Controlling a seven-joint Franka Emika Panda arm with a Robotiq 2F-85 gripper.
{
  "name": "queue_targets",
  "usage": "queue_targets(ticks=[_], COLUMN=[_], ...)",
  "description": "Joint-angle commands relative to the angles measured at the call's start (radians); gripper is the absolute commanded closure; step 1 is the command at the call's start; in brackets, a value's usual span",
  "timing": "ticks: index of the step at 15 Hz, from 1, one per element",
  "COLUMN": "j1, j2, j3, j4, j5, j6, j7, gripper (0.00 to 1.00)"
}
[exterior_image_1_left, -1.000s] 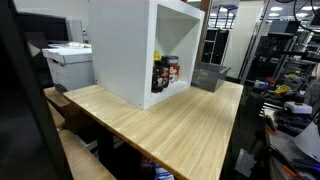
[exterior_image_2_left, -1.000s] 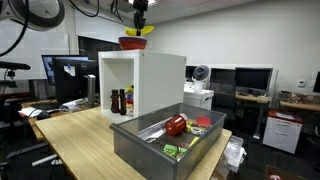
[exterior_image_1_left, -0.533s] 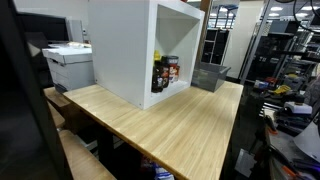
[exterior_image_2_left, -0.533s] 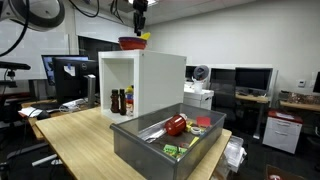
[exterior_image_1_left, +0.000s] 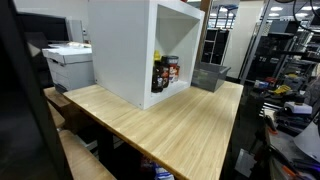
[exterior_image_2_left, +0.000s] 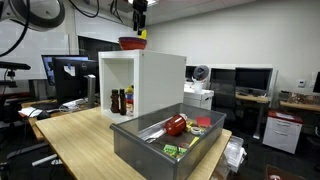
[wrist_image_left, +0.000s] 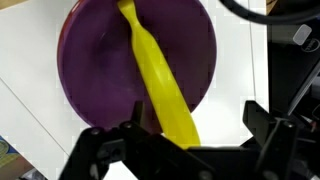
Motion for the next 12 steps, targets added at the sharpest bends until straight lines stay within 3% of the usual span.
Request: queue_targets(ticks=[1, 6, 9, 10, 12], j1=[-0.007, 0.007, 0.077, 0.045, 0.076], j2=[-0.032, -0.058, -0.086, -0.070, -0.088], j3=[0.005, -0.009, -0.069, -0.042, -0.059], j4=[-0.020, -0.017, 0.003, -0.011, -0.009], j5=[0.003, -0.026, -0.159, -0.108, -0.140], j6=[0.031, 0.020, 0.025, 0.026, 0.026], j7=[-0.024, -0.051, -0.157, -0.111, -0.121], gripper=[0.00, 0.00, 0.00, 0.00, 0.00])
